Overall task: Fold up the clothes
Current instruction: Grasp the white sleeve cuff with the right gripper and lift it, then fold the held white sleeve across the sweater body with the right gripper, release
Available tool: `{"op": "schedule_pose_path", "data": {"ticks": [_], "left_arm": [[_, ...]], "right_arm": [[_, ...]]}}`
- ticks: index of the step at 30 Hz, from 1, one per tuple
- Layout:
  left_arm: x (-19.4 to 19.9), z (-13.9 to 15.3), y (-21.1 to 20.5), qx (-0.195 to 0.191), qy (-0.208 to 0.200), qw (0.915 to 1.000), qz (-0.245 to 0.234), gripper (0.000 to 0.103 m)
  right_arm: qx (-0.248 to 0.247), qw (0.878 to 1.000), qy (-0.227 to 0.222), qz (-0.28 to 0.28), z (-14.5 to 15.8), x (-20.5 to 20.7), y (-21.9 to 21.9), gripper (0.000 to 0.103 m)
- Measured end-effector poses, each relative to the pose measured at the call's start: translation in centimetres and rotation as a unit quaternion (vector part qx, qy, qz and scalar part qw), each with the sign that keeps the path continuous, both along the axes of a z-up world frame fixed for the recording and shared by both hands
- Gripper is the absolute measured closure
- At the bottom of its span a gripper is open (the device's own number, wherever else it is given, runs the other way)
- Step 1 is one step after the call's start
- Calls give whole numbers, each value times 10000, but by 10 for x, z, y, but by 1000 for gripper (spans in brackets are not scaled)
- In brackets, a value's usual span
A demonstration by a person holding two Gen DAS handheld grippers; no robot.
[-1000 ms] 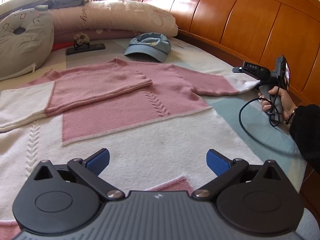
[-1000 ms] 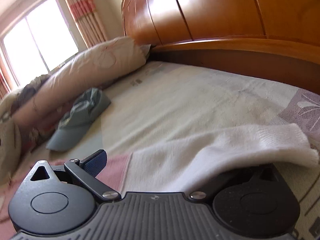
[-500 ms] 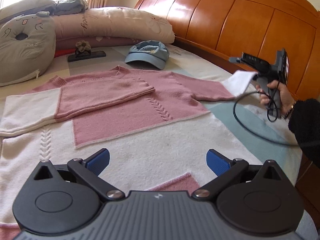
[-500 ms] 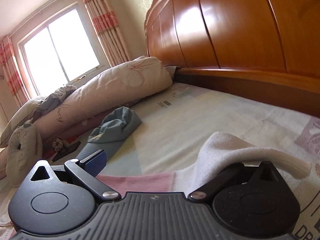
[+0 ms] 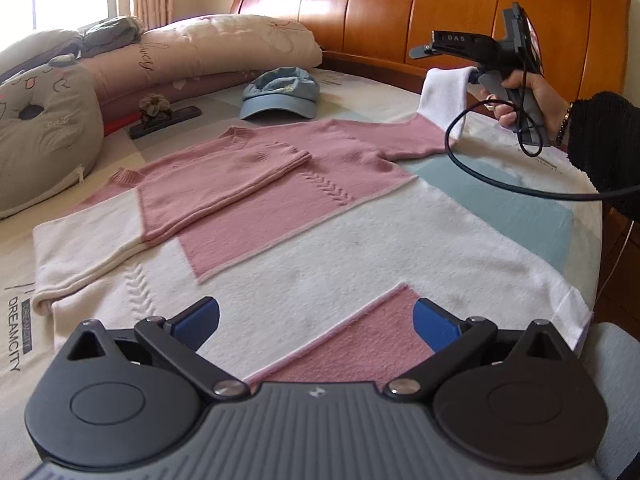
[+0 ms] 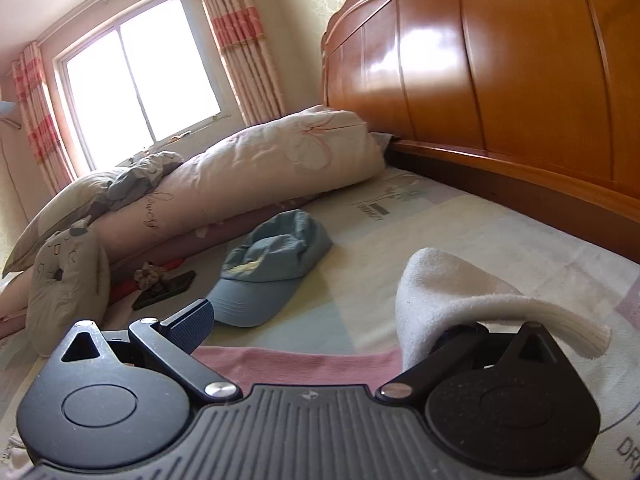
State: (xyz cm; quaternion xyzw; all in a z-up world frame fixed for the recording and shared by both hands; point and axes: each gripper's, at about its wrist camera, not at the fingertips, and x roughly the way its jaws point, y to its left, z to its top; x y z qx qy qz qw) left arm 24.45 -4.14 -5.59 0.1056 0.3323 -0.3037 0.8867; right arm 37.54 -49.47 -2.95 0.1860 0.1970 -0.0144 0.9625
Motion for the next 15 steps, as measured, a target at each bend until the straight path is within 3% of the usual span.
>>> {"op": "schedule_pose_path", "data": {"ticks": [5,15], "left_arm": [[2,-3,14,-145,57,9999,0,1],[7,-10,47,-12,170,9999,-24,1]], "right_arm": [[-212,9995,87,224,16,14,31,0],[-381,9985,253,303,22,36,84,0]]}}
